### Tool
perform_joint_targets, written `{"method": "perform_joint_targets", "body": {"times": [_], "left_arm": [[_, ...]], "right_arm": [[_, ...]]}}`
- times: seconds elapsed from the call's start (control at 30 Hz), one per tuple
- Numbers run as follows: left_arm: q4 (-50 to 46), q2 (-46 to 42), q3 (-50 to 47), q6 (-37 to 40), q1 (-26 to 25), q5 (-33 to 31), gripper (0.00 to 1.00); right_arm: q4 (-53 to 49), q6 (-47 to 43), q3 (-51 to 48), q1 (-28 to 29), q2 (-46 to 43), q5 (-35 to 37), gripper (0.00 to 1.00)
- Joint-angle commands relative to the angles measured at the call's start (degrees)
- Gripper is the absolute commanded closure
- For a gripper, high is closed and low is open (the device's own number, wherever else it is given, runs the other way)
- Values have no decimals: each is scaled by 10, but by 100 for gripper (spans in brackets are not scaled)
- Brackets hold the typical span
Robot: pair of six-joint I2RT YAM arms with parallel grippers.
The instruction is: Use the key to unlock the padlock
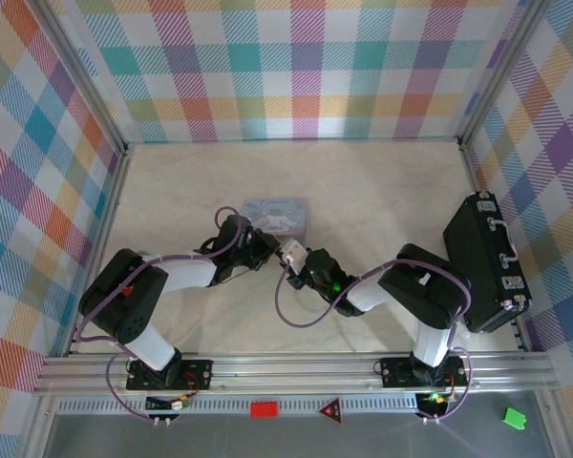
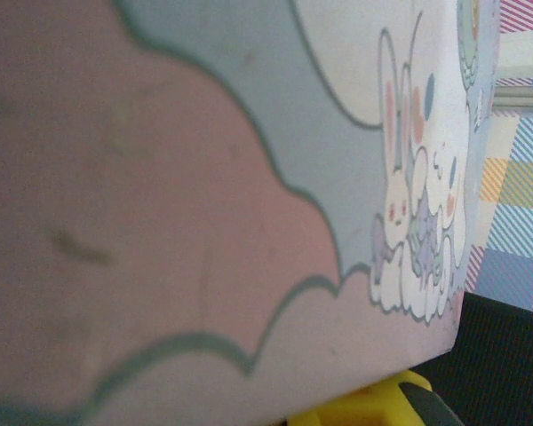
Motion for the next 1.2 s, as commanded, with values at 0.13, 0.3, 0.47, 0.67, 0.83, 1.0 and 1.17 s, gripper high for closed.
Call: {"method": "perform_joint_targets", "body": {"times": [0.13,0.3,0.47,0.67,0.83,1.0,1.17], "left_arm": [[15,-15,-5,-17,-9,20,92],[20,-4,-7,-14,-9,17,92],[18,8,1,-9,-9,19,90],[-7,6,8,9,-10,8,86],[-43,-7,9,21,-9,-9,76],[-87,-31,12,37,-6,-29,62],[-162,-71,23,73,14,-57,50]], "right_arm": [[-62,205,32,-15,-41,-39,95],[-88,422,30,-30,-48,-136,96],[-1,573,-2,-38,-9,-187,97],[38,626,-12,-42,9,-192,100],[-19,601,-7,-42,-16,-172,99],[-43,589,-9,-42,-23,-156,100],[-61,584,-10,-42,-31,-144,100]]}}
